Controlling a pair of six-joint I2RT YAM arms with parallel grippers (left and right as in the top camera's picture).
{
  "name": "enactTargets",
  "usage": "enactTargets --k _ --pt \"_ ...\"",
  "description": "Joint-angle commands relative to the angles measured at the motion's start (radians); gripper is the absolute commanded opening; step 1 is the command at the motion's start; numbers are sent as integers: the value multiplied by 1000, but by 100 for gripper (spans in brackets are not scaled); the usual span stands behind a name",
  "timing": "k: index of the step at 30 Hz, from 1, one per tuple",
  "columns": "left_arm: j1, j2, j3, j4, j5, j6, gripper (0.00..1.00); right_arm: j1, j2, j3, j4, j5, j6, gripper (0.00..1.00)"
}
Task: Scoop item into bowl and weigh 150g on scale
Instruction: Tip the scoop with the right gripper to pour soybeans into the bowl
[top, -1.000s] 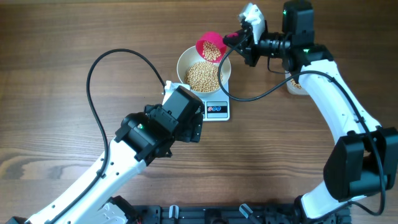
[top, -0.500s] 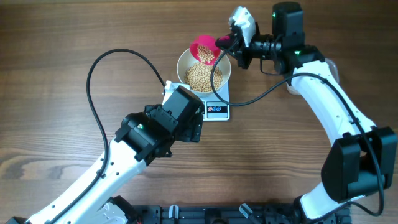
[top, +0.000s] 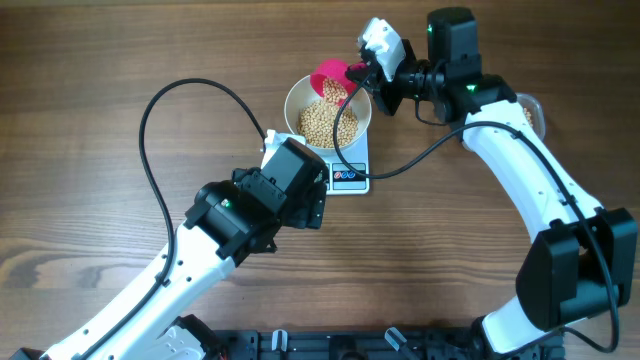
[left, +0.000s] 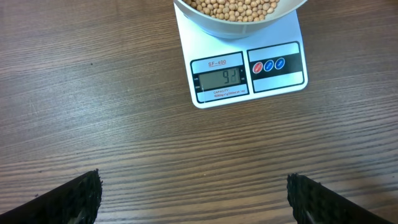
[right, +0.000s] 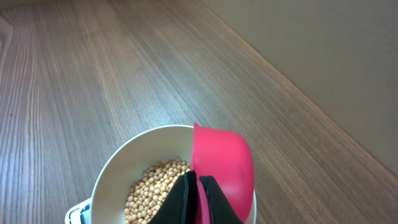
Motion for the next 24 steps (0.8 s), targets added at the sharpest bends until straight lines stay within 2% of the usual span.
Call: enactTargets --k 1,24 --pt "3 -2 -4 0 -2 -2 100 2 -40 9 0 13 -24 4" --pt "3 -2 -4 0 -2 -2 100 5 -112 9 -53 28 -47 4"
